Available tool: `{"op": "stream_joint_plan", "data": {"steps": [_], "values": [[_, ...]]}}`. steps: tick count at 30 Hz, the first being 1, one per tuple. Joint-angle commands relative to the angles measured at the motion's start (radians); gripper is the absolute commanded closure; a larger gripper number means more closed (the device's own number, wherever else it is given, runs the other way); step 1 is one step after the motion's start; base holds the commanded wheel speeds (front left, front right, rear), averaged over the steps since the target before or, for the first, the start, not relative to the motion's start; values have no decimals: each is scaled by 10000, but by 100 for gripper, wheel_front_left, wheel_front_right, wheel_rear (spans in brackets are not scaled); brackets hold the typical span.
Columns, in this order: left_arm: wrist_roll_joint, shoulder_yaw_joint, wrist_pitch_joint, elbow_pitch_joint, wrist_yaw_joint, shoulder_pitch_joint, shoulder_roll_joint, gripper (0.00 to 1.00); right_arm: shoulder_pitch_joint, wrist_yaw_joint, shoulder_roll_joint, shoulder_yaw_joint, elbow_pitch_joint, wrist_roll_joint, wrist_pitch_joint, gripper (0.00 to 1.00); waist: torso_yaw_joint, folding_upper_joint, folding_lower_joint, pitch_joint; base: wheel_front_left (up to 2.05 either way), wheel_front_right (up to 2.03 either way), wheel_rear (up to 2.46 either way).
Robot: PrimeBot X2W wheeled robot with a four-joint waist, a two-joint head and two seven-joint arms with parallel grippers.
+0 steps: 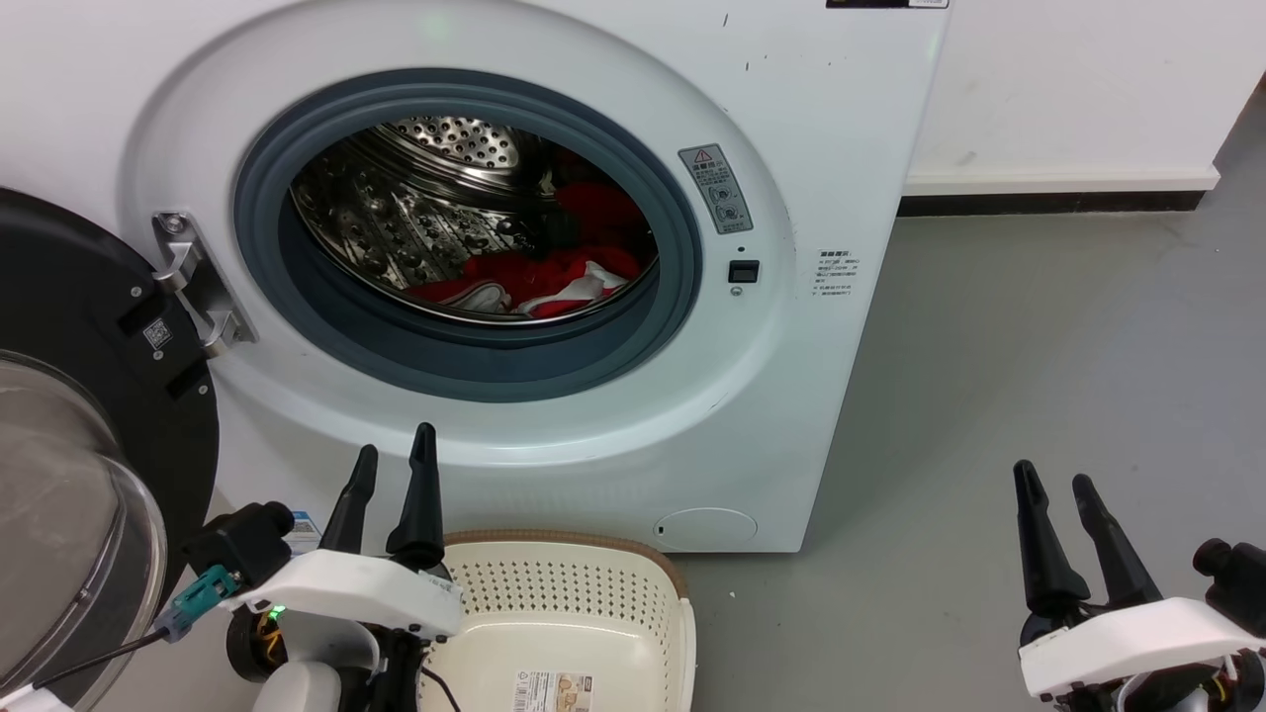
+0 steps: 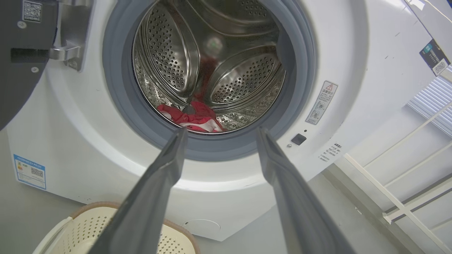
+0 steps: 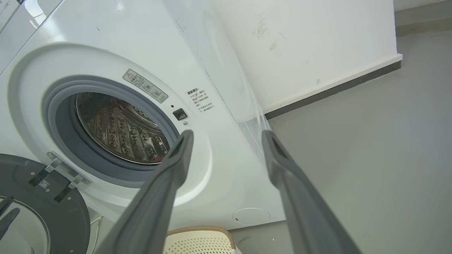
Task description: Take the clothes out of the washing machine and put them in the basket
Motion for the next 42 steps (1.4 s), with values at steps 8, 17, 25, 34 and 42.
{"op": "stream_joint_plan", "data": {"steps": [8,17,25,34,42], "values": [[1153,-109,-301,-145,124,-345,188,0,185,0,5,25,-447,-1328,-90,0,27,0,0,-4,0,0,0],[2070,-159,-531,-178,240,-284,259,0,349,0,9,81,-679,-2264,-152,0,24,0,0,-63,0,0,0],[2859,-221,-719,-153,358,-267,304,0,547,0,12,118,-914,-3105,-163,0,64,0,0,-91,0,0,0],[3679,-375,-914,81,465,-365,337,0,709,-1,14,133,-1090,-3960,-149,0,96,0,0,-115,0,0,0],[4276,-475,-1086,295,517,-409,361,0,795,-1,16,139,-1226,-4635,-170,0,124,0,0,-130,0,0,0]]}}
